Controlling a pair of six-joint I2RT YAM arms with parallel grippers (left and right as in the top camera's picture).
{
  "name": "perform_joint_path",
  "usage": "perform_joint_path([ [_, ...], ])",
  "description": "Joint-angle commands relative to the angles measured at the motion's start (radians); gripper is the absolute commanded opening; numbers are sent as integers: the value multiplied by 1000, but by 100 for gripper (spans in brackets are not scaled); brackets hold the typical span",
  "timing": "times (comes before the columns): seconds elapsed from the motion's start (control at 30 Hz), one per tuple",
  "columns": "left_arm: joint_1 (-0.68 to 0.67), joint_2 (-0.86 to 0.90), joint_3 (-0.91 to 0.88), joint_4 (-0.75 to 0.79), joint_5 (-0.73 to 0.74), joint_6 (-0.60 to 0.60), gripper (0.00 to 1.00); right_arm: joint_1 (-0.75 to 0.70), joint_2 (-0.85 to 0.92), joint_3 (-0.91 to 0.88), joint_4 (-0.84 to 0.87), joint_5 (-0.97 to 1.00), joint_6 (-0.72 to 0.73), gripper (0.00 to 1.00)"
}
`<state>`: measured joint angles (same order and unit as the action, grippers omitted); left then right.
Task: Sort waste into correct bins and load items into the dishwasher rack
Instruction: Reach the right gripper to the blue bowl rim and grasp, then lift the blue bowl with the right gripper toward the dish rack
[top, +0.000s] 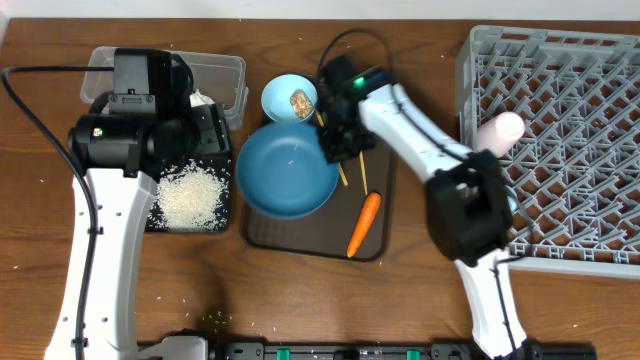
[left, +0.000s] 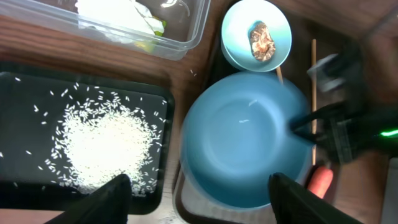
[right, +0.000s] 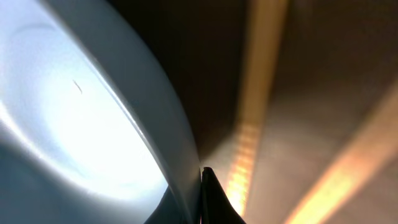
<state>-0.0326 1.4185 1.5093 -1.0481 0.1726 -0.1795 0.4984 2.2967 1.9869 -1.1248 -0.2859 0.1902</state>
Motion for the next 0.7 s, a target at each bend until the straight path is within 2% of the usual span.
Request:
perform_joint_path([
  [0.0, 5, 6, -14, -1, -9, 2, 77, -78, -188, 14, 2, 56, -12, 1],
  [0.27, 5, 6, -14, 0, -9, 2, 89, -251, -390, 14, -25, 351, -12, 1],
  [0.33, 5, 6, -14, -1, -9, 2, 94, -303, -425, 14, -43, 453, -9, 1],
  [0.37, 5, 6, -14, -1, -9, 2, 99, -329, -440, 14, -55, 509, 5, 1],
  [0.47, 5, 6, -14, -1, -9, 2, 98, -415, -478, 14, -86, 649, 47, 1],
  [0.67, 5, 6, -14, 17, -9, 2, 98, -583, -510, 14, -94, 742, 49, 1],
])
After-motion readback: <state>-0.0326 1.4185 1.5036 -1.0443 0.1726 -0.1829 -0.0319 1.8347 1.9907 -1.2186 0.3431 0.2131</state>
